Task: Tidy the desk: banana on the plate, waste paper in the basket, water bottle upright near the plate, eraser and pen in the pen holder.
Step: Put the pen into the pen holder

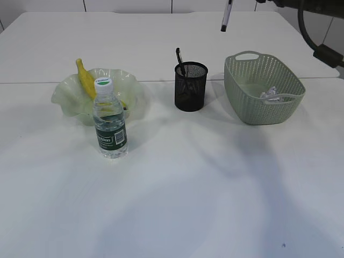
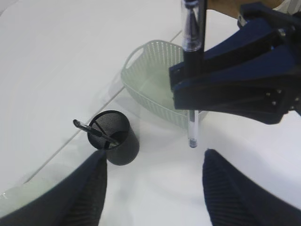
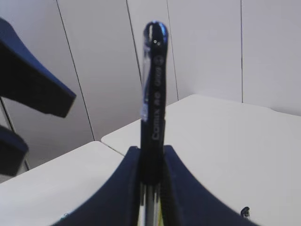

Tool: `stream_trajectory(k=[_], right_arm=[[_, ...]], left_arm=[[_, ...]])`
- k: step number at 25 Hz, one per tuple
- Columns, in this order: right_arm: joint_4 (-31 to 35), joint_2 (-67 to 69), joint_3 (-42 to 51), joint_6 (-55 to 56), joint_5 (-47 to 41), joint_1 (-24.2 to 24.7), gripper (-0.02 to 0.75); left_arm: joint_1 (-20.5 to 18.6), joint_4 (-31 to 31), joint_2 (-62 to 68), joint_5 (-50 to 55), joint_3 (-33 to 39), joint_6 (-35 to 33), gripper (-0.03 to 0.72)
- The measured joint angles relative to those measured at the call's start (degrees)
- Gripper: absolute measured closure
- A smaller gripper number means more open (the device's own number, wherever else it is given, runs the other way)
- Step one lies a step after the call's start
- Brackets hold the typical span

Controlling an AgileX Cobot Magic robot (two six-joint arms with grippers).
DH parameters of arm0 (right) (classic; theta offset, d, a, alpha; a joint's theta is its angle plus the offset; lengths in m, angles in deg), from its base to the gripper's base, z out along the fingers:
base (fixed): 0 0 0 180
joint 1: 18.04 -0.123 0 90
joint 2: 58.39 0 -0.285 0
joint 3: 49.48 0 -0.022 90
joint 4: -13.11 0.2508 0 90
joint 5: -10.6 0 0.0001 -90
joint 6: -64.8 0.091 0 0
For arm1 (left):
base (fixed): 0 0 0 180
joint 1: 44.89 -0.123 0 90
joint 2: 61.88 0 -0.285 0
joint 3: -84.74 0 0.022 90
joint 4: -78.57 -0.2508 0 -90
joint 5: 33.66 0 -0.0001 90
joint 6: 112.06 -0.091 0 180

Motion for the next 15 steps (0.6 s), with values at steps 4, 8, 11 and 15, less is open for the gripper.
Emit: stream_trajectory(k=[4, 8, 11, 15], right_arm=[[-1.65, 0.00, 0.00, -1.05, -0.60, 0.00, 0.651], [-3.91, 0.00, 0.00, -2.53, -1.94, 0.00, 0.651], [-5.69, 0.00, -0.22, -4.76, -2.80, 0.00, 0.651], [-6.32, 0.00, -1.12, -7.64, -4.23, 0.00, 0.651]], left_arm=[[0.00, -2.67, -0.29, 0.93, 0.00, 0.00, 0.231], [0.00, -5.23, -0.29, 2.29, 0.00, 0.00, 0.231], [0.00, -7.44, -0.29, 2.40, 0.00, 0.00, 0.232], [0.00, -9.23, -0.29, 3.42, 0.00, 0.00, 0.232]])
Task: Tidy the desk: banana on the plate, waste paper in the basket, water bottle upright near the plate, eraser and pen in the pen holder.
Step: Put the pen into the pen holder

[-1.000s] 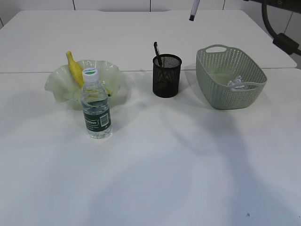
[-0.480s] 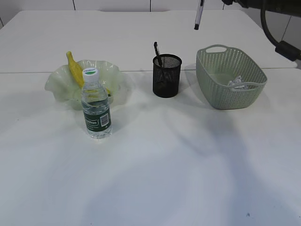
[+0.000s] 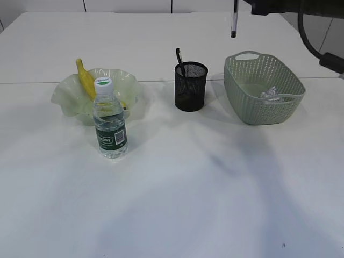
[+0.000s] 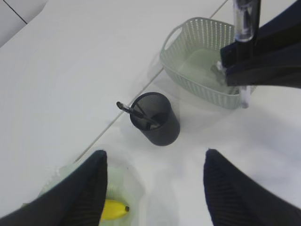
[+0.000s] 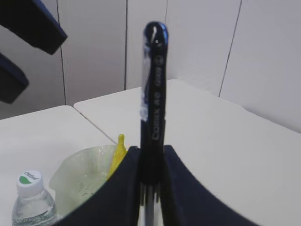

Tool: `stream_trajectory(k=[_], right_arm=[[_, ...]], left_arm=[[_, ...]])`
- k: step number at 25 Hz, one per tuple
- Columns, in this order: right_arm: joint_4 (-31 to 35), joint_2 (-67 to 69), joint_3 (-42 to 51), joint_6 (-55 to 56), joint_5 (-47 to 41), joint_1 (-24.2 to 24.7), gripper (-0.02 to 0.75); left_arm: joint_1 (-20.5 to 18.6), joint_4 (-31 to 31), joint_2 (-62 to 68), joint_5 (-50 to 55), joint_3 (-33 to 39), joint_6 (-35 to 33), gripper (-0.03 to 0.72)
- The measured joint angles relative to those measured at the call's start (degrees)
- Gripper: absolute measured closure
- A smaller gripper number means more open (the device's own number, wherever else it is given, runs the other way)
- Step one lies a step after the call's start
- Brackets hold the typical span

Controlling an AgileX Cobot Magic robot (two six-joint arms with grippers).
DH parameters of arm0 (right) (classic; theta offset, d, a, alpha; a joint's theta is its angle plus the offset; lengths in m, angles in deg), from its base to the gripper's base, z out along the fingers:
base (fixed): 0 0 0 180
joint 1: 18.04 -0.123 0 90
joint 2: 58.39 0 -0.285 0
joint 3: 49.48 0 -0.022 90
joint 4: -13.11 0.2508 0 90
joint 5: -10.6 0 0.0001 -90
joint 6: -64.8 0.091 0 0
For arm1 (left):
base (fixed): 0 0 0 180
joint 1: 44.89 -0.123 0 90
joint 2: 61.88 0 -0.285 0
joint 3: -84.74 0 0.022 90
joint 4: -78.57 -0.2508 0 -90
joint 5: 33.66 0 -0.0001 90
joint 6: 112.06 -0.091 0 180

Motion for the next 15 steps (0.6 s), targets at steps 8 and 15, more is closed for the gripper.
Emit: stream_trajectory(k=[8, 15], right_arm=[[-0.12, 3.88, -4.50, -0.56, -1.07, 0.00, 0.651], [0.24, 8.85, -10.92, -0.56, -1.29, 0.00, 0.651]], left_arm=[[0.03, -5.14, 0.00, 2.11, 0.00, 0.00, 0.232], [-0.87, -5.78, 0.00, 2.25, 0.00, 0.00, 0.232]])
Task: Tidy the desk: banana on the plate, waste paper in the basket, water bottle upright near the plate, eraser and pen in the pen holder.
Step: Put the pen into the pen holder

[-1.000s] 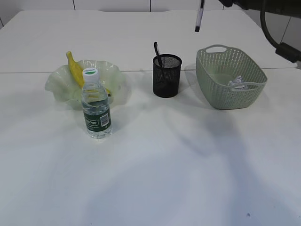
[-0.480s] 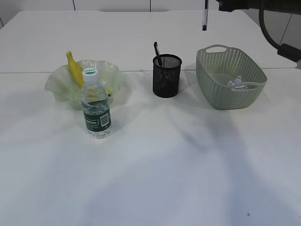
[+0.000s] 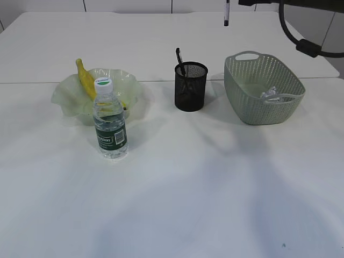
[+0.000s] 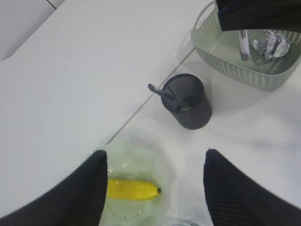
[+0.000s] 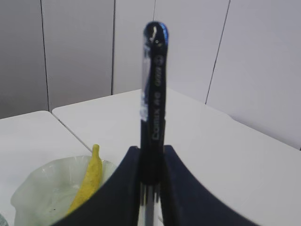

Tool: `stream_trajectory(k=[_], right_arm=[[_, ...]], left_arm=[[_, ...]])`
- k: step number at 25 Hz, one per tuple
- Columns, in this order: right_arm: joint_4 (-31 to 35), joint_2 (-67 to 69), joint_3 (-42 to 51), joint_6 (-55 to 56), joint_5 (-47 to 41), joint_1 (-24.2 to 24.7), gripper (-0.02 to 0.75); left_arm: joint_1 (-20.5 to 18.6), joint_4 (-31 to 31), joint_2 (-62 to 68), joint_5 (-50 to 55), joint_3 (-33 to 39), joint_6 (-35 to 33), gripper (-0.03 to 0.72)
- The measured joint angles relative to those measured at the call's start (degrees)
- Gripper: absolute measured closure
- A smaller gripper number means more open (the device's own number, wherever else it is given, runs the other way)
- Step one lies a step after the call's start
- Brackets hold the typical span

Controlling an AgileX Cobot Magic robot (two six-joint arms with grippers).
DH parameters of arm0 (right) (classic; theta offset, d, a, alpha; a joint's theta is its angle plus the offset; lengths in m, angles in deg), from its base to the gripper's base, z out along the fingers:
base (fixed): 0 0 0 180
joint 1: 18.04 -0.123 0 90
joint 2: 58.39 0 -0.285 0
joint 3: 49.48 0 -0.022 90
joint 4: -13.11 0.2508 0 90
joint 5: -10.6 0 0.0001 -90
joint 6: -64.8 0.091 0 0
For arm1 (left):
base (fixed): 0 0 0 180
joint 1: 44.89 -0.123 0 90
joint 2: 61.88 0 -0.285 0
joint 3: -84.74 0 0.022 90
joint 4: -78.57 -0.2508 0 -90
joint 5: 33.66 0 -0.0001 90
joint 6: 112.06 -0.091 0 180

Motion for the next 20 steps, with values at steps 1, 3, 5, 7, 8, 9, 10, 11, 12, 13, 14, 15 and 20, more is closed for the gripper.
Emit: stream_trajectory(k=[1, 3, 5, 7, 8, 9, 10, 11, 12, 13, 14, 15, 20], right_arm=[[0.10, 0.80, -0.95, 0.00, 0.00, 0.00, 0.651], [0.09, 2.52, -2.50, 0.00, -0.08, 0.00, 0.651], [0.11, 4.05, -3.69, 0.00, -0.08, 0.00, 0.651], [0.21, 5.40, -4.50, 0.00, -0.19, 0.00, 0.651], [0.21, 6.06, -4.75, 0.00, -0.22, 0.00, 0.651], [0.32, 6.56, -5.03, 0.00, -0.22, 0.00, 0.651], [0.32, 6.97, -5.03, 0.00, -0.22, 0.00, 0.651], [0.43, 7.26, -5.12, 0.00, -0.22, 0.00, 0.651], [0.43, 7.49, -5.12, 0.00, -0.33, 0.00, 0.651], [0.43, 7.63, -5.12, 0.00, -0.43, 0.00, 0.651], [0.43, 7.65, -5.12, 0.00, -0.43, 0.00, 0.651], [0.43, 7.65, -5.12, 0.00, -0.43, 0.00, 0.651], [0.43, 7.75, -6.26, 0.00, -0.43, 0.00, 0.651]], left_arm=[[-0.30, 0.00, 0.00, 0.00, 0.00, 0.00, 0.232], [-1.15, -0.14, 0.00, -0.50, 0.00, 0.25, 0.232], [-2.02, -0.13, 0.00, -0.91, 0.00, 0.89, 0.232], [-3.06, -0.13, 0.00, -1.66, 0.00, 1.73, 0.232], [-3.43, -0.23, 0.00, -2.36, 0.00, 2.21, 0.232], [-3.96, -0.16, 0.00, -3.01, 0.00, 2.81, 0.232], [-4.49, -0.25, 0.00, -3.64, 0.00, 3.41, 0.232], [-4.85, -0.25, 0.00, -3.86, 0.00, 4.03, 0.233], [-5.34, -0.38, 0.00, -4.34, 0.00, 4.50, 0.233], [-5.85, -0.71, 0.00, -4.71, 0.00, 5.55, 0.233], [-6.31, -1.58, 0.00, -4.95, 0.00, 6.68, 0.233], [-6.55, -2.85, 0.00, -5.05, 0.00, 7.82, 0.233], [-8.66, -10.26, -0.25, -5.05, 0.00, 15.79, 0.235]])
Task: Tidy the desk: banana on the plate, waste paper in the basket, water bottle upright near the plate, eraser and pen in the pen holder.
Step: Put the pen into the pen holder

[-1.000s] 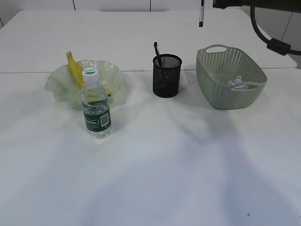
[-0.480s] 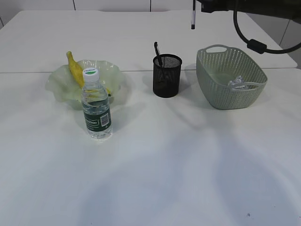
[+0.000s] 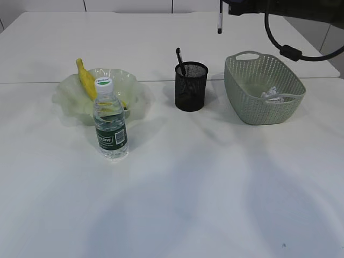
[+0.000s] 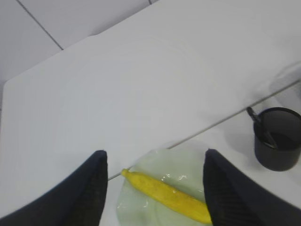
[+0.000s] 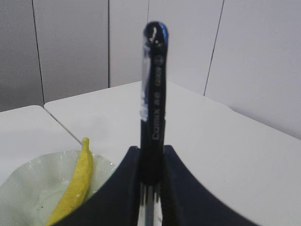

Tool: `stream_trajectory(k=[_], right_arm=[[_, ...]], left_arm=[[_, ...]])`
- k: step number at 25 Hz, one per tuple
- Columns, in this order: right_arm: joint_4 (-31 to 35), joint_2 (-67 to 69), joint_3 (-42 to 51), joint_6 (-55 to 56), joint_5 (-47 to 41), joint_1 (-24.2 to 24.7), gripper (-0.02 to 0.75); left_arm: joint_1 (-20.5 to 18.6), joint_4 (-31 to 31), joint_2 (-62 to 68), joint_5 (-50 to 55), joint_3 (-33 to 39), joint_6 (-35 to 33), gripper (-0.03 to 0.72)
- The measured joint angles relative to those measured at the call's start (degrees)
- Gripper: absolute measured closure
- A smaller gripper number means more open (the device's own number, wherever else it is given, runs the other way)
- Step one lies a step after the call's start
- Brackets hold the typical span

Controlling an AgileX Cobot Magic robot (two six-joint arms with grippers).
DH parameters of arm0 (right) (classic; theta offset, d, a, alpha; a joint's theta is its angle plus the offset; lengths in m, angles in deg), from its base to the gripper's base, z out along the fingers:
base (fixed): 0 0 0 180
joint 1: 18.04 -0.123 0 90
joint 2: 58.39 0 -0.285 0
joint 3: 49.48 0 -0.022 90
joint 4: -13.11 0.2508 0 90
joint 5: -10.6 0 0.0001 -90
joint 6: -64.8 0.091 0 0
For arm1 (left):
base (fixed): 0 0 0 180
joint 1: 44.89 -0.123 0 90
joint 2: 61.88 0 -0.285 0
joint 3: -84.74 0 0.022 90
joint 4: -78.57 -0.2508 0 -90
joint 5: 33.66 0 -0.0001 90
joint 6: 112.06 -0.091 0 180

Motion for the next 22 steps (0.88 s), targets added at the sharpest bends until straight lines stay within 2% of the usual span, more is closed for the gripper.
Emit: stream_trajectory(k=[4, 15, 22], right_arm=[[0.11, 0.00, -0.72, 0.00, 0.00, 0.00, 0.651], [0.11, 0.00, -0.84, 0.00, -3.25, -0.91, 0.651], [0.51, 3.02, -1.99, -0.78, -4.38, -2.03, 0.651]], left_arm=[[-1.61, -1.95, -1.01, -0.15, 0.00, 2.77, 0.235], [-8.37, -2.40, -1.51, -0.08, 0.00, 3.33, 0.254], [-11.31, -2.54, -1.51, -0.06, 0.00, 3.33, 0.270]])
